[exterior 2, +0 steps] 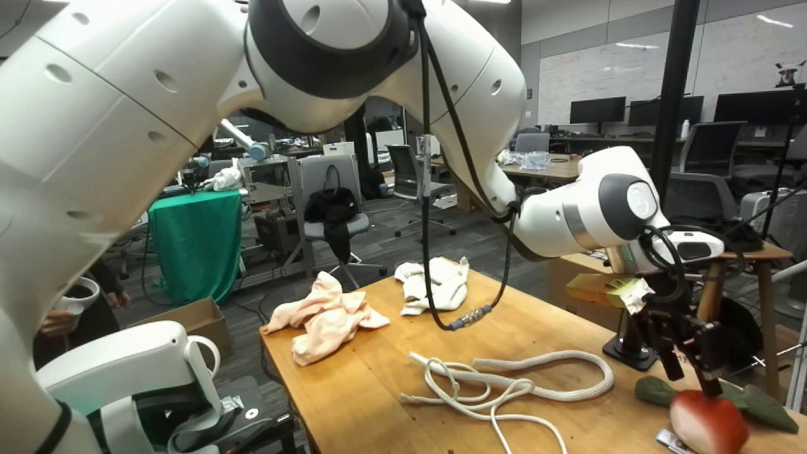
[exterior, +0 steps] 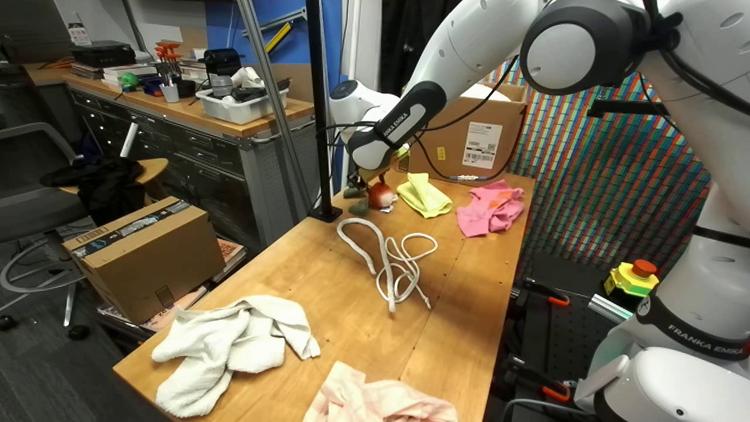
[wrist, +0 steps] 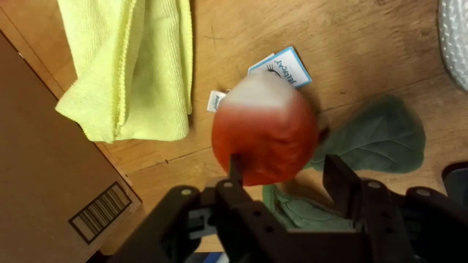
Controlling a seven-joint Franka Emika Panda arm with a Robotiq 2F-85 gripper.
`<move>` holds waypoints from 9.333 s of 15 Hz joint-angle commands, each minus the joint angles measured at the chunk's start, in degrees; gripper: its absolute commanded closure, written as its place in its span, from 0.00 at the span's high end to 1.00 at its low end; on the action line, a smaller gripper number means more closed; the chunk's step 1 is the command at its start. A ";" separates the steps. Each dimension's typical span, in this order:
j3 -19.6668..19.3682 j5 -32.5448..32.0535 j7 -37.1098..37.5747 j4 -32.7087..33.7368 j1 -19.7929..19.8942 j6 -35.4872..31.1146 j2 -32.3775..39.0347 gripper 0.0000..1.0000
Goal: Move the white towel to the left, move the yellow towel to the right, move the pink t-shirt to the right, move the peach t-shirt to the right, move the radish to the right, separate the two white ropes
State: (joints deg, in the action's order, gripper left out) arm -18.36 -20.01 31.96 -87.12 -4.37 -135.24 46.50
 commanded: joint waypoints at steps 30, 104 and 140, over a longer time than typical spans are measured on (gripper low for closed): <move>12.76 -1.43 6.37 -45.57 -7.23 -0.99 -32.56 1.00; 5.45 12.61 2.74 -69.93 1.20 -18.21 -40.90 1.00; 21.08 17.72 -19.30 -53.12 0.18 -2.21 -34.18 1.00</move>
State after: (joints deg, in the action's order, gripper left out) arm 2.25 -4.96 16.56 -141.38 -4.55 -139.30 11.76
